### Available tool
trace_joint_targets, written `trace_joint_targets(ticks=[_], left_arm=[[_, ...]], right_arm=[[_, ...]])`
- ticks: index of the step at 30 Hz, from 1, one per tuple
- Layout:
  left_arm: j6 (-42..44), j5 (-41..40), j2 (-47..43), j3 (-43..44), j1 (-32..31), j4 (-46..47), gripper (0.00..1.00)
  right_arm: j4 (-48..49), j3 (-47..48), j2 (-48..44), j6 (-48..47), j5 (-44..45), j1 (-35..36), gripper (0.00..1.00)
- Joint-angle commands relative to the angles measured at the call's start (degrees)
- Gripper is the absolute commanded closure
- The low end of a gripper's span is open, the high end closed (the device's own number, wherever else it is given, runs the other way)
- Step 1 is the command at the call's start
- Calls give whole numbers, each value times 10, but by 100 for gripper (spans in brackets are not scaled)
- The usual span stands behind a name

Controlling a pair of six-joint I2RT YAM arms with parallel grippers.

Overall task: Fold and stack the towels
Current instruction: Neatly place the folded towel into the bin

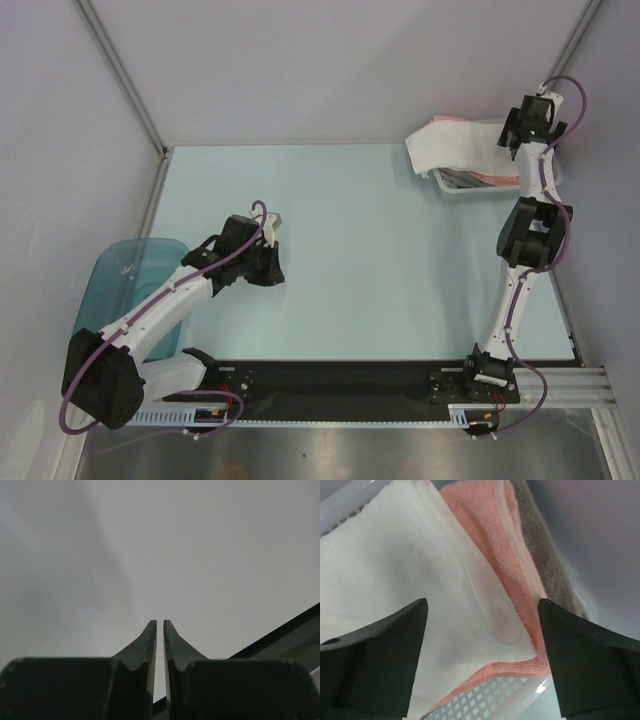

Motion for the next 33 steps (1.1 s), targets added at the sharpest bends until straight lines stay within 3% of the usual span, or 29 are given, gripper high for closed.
trace_joint_targets(ticks=[1, 9, 15, 18, 22, 29, 33], left_arm=[[14, 11, 1, 15, 0, 12, 85], [14, 12, -12, 14, -1, 14, 83], [14, 2, -33, 16, -1, 10, 82], [14, -7, -46, 20, -1, 11, 81], [14, -15, -60, 21, 2, 12, 80], [7, -19, -86, 13, 4, 18, 80], [5, -28, -101, 14, 3, 24, 79]], right_arm=[[8, 9, -22, 66, -65, 9, 2], [-50, 72, -71, 105, -99, 41, 0], [-48, 0, -182, 130, -107, 105, 0], [-31, -87, -259, 121, -62, 178, 0], [20, -287, -370, 141, -56, 283, 0], [95, -555, -524, 203, -61, 386, 0], [107, -649, -566, 220, -53, 414, 0]])
